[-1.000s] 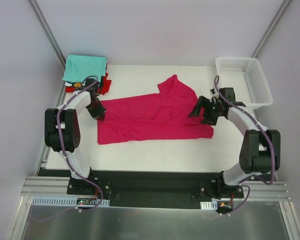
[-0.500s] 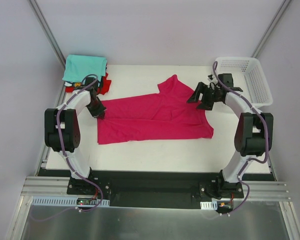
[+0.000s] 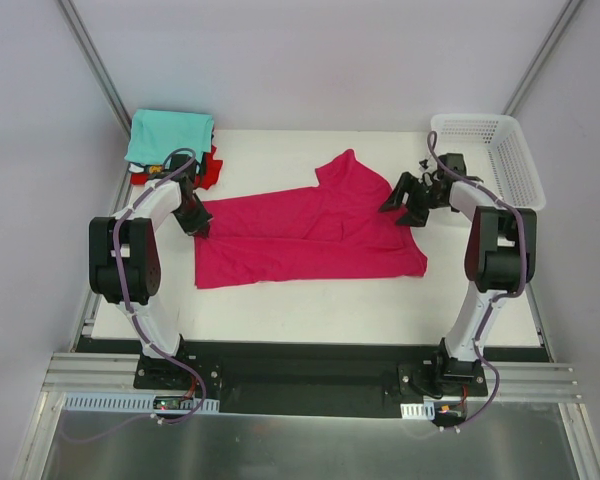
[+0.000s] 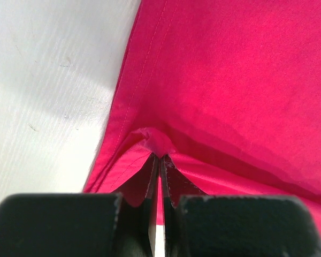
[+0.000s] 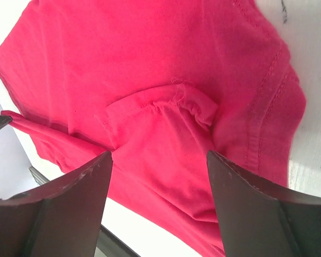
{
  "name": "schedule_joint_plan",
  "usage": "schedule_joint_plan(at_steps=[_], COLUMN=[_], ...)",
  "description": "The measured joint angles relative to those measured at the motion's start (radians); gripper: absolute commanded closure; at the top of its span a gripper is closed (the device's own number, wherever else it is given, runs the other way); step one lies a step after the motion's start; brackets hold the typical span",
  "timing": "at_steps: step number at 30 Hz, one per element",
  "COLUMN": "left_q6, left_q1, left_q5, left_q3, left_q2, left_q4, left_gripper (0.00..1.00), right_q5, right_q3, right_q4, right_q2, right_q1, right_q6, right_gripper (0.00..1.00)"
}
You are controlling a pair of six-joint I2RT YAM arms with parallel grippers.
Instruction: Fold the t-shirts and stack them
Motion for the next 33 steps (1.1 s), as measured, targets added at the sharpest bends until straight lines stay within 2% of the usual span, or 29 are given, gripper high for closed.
schedule_joint_plan(at_steps=[11,12,14,15,17,18,20,30,33], left_q6=[0.000,0.000,0.000,0.000,0.000,0.001,0.001,0.002,0.002], left_q1=[0.000,0.000,0.000,0.000,0.000,0.000,0.000,0.000,0.000], left_q5=[0.001,0.001,0.001,0.001,0.001,0.001,0.001,0.001,0.002], left_q3=[0.002,0.002,0.003,0.003,0.003,0.003,0.003,0.003,0.003], left_q2=[0.000,0.000,0.000,0.000,0.000,0.000,0.000,0.000,0.000], left_q4=[0.000,0.000,0.000,0.000,0.000,0.000,0.000,0.000,0.000], left_gripper=[1.00,1.00,1.00,1.00,1.00,1.00,1.00,1.00,1.00], right_q5=[-0.003,-0.003,-0.004,-0.006,-0.007,-0.007,-0.008,-0.015,-0.015], right_q3=[0.057,0.062,0.070,0.074,0.080,0.083,0.087,0.093,0.091], right_q4=[0.010,0.010,0.010,0.010,0.011,0.011,0.010,0.010,0.008], right_q2=[0.084,0.095,0.116,0.124,0.135,0.138,0.143,0.143,0.138], right_q1=[0.000,0.000,0.000,0.000,0.000,0.000,0.000,0.000,0.000], right_q6=[-0.008,-0.009,-0.014,-0.015,-0.018,-0.019,-0.024,-0.020,-0.020], right_gripper=[0.34,0.41,0.49,0.58,0.68,0.77,0.82,0.85,0.83])
